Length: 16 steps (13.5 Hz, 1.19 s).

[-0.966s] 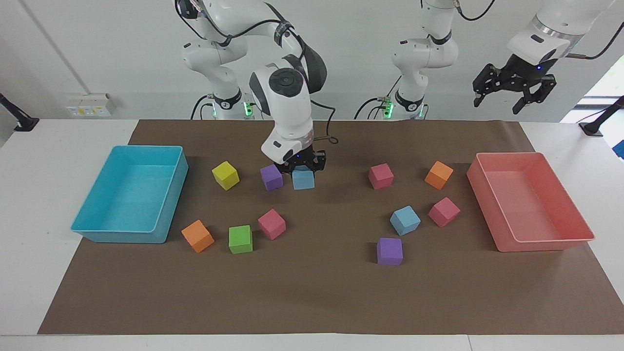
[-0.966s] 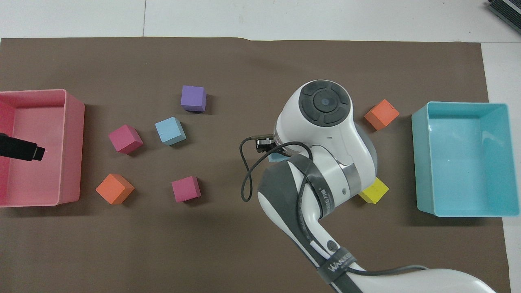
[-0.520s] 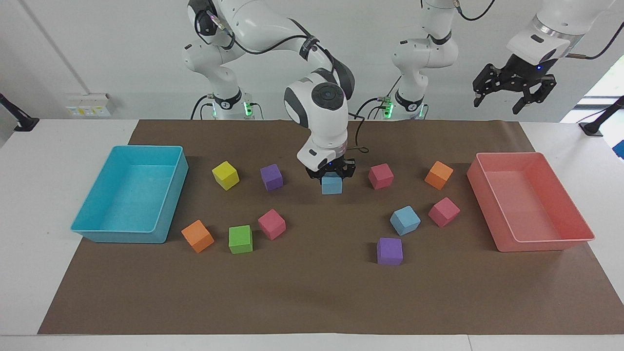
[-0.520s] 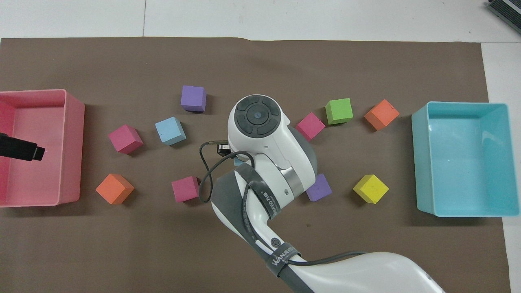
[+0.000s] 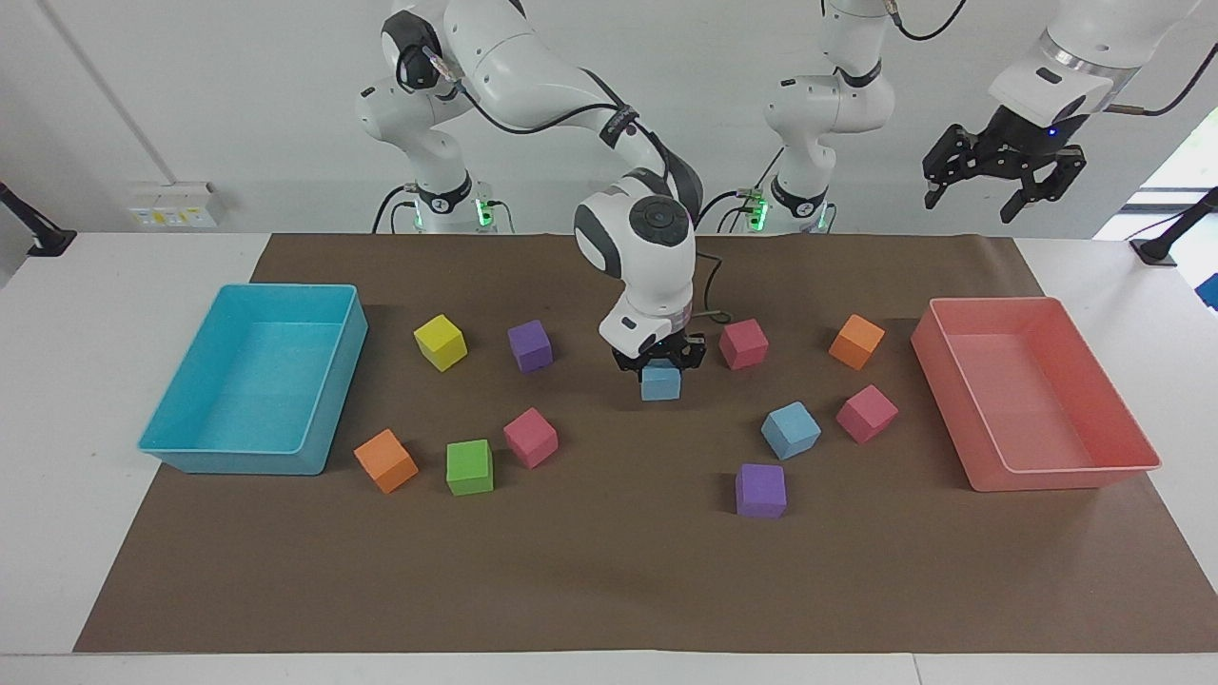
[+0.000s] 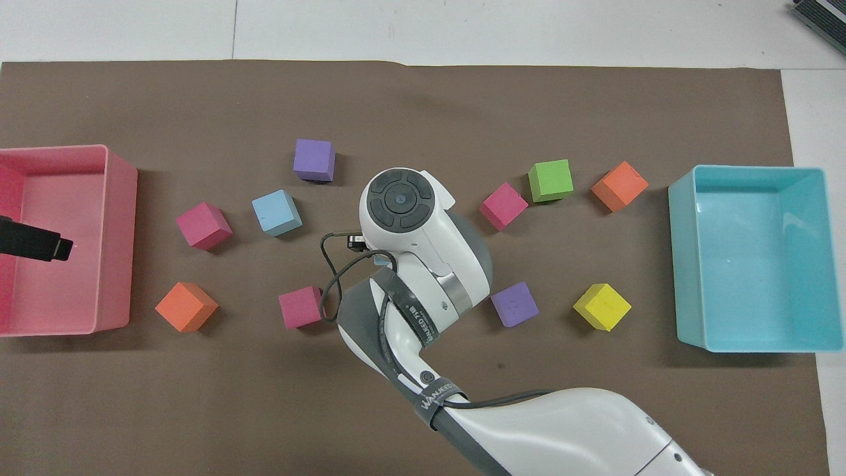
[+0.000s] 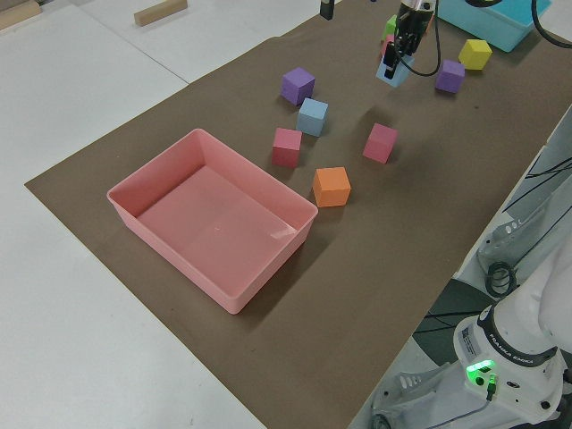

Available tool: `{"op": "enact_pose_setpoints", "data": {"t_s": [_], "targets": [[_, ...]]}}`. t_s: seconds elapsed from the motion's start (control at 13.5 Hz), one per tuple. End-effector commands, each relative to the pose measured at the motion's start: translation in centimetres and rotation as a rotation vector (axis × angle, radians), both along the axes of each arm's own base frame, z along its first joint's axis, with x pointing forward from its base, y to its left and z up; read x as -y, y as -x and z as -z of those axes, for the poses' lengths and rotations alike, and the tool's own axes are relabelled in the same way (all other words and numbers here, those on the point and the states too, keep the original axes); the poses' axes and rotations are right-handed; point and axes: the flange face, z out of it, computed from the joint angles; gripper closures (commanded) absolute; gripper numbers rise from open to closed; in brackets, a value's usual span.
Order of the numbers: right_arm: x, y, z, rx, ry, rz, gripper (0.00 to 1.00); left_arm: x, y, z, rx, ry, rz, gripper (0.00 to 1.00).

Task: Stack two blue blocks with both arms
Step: 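Carry the light-blue cube to the table center and set it down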

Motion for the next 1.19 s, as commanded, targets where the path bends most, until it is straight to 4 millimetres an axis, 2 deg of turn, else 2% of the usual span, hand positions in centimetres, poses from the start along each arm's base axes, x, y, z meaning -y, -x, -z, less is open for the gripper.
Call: {"op": "enact_pose_setpoints", "data": {"t_s": [0.0, 0.3, 0.67, 0.74, 0.82, 0.89, 1.11], "targets": [[0.2, 0.2, 2.1, 0.007, 0.019, 0.000, 1.00, -0.1, 0.4, -0.2, -0.001, -0.013, -0.006, 0.00], [0.9, 1.2, 5.3, -0.001, 0.033, -0.013, 1.00, -0.1, 0.4, -0.2, -0.001, -0.013, -0.006, 0.00], [0.9, 1.3, 5.2, 0.000, 0.033, -0.019, 1.00, -0.1, 0.4, -0.2, -0.001, -0.013, -0.008, 0.00], [0.8, 1.3, 5.2, -0.003, 0.032, -0.020, 0.92, -0.1, 0.4, -0.2, -0.001, -0.013, -0.006, 0.00], [0.9, 1.2, 5.1, -0.003, 0.032, -0.021, 0.53, -0.1, 0.4, -0.2, -0.001, -0.013, -0.008, 0.00], [0.8, 1.3, 5.0, -0.003, 0.036, -0.028, 0.01, -0.1, 0.4, -0.2, -0.001, -0.013, -0.006, 0.00], [0.6, 0.8, 3.4, 0.025, 0.010, -0.043, 0.00, 0.1, 0.3, -0.2, 0.001, -0.013, -0.003, 0.00]]}}
